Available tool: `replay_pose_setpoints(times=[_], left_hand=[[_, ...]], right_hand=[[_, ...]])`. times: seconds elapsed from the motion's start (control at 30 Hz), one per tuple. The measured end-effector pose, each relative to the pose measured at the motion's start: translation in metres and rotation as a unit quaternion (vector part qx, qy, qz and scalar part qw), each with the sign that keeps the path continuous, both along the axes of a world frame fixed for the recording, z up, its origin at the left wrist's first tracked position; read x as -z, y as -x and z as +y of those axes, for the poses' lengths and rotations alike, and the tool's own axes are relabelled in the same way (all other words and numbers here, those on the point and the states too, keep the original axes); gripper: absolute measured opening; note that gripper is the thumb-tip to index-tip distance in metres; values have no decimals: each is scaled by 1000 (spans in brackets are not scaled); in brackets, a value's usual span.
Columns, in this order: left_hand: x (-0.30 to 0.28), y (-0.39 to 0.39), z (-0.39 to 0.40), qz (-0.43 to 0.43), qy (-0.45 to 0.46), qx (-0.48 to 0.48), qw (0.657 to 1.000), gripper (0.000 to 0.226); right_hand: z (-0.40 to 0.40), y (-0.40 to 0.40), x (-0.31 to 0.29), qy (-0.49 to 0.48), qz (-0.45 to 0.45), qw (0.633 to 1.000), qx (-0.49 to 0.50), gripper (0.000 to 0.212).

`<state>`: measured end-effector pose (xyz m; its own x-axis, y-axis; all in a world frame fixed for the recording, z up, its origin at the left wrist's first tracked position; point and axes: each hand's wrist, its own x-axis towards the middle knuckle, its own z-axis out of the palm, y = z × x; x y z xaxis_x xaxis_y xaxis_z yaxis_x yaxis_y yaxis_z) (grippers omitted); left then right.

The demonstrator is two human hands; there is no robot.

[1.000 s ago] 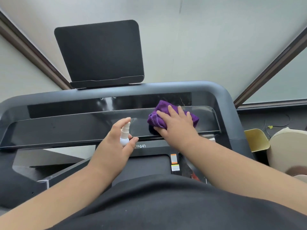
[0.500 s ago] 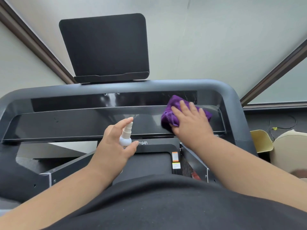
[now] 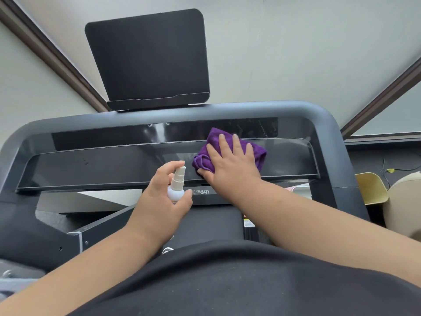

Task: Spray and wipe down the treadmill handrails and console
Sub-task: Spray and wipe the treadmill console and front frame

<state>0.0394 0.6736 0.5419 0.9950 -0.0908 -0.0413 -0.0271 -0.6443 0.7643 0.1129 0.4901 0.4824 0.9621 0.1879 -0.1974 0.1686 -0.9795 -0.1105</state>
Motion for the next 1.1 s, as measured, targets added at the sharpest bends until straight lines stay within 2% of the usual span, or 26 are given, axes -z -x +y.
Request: replay_pose_setpoints(times=[0.13, 0.3, 0.43, 0.5, 0.67, 0.8, 1.0, 1.1], left_hand=[[1, 0, -6, 3, -13, 28, 1000, 71], [4, 1, -12, 22, -24, 51, 998, 67], [2, 2, -10, 11, -30, 61, 998, 64], [2, 3, -10, 5, -31, 64, 997, 64], [5, 4, -13, -12, -41, 75, 996, 72], [4, 3, -18, -8, -33, 90, 995, 69], [7, 3, -12, 6, -17, 94, 995, 66], [7, 7, -5, -1, -15, 91, 996, 66]], right_hand=[[-32, 1, 2, -1, -10, 1000, 6, 68], [-114, 14, -2, 33, -15, 994, 107, 65], [-114, 16, -3, 42, -9, 990, 137, 67], [-93, 14, -4, 40, -14, 992, 116, 70], [-26, 10, -2, -3, -15, 999, -40, 72], [-36, 6, -1, -8, -11, 997, -78, 71], [-124, 7, -4, 20, -14, 999, 39, 64], [-133, 11, -3, 26, -20, 998, 55, 63]])
